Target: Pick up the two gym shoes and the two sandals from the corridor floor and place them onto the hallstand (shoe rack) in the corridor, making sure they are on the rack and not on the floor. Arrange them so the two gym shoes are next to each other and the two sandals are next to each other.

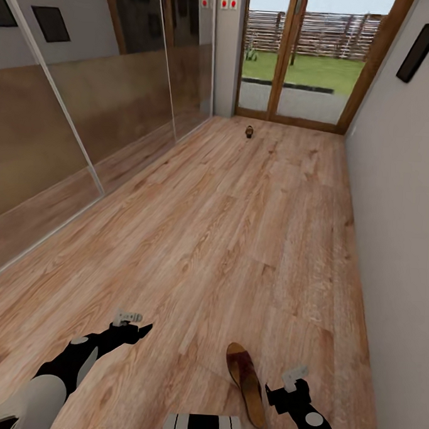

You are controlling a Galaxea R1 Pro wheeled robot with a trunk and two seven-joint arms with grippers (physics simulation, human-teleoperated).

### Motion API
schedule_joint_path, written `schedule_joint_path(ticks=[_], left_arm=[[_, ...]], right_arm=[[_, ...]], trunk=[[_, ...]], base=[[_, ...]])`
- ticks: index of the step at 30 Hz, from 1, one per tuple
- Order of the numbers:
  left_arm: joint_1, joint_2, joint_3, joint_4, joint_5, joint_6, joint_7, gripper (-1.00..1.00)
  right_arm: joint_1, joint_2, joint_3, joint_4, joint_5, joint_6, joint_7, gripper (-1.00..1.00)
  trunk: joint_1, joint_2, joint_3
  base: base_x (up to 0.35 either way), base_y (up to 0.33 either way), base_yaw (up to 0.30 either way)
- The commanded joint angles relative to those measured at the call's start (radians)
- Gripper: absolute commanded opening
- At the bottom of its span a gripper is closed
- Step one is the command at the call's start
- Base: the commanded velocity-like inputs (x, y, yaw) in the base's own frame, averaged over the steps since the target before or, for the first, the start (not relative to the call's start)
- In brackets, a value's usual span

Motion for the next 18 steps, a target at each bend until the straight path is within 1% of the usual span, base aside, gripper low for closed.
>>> schedule_joint_path(ticks=[1, 5, 6, 14, 18], left_arm=[[-0.001, -0.001, 0.008, -0.004, -0.010, -0.001, -0.006, 1.00], [-0.003, -0.004, 0.007, -0.022, -0.010, 0.023, -0.005, 1.00], [-0.004, -0.006, 0.007, -0.028, -0.010, 0.032, -0.005, 1.00], [-0.004, -0.003, 0.007, -0.031, -0.010, 0.035, -0.006, 1.00], [-0.004, -0.003, 0.007, -0.031, -0.010, 0.036, -0.006, 1.00]], right_arm=[[0.000, 0.000, 0.000, 0.000, 0.004, -0.003, 0.003, 1.00], [0.000, 0.007, 0.000, 0.000, 0.005, -0.002, 0.003, 1.00], [0.000, 0.014, 0.000, 0.000, 0.006, -0.001, 0.003, 1.00], [0.000, 0.016, 0.000, 0.000, 0.006, -0.002, 0.003, 1.00], [0.000, 0.016, 0.000, 0.000, 0.006, -0.002, 0.003, 1.00]], trunk=[[0.000, -0.001, -0.006], [0.002, -0.001, -0.028], [0.002, -0.002, -0.033], [0.002, -0.002, -0.040], [0.002, -0.002, -0.041]], base=[[0.000, 0.000, 0.095], [0.000, 0.000, 0.108], [0.000, 0.000, 0.165], [0.000, 0.000, 0.223], [0.000, 0.000, 0.117]])
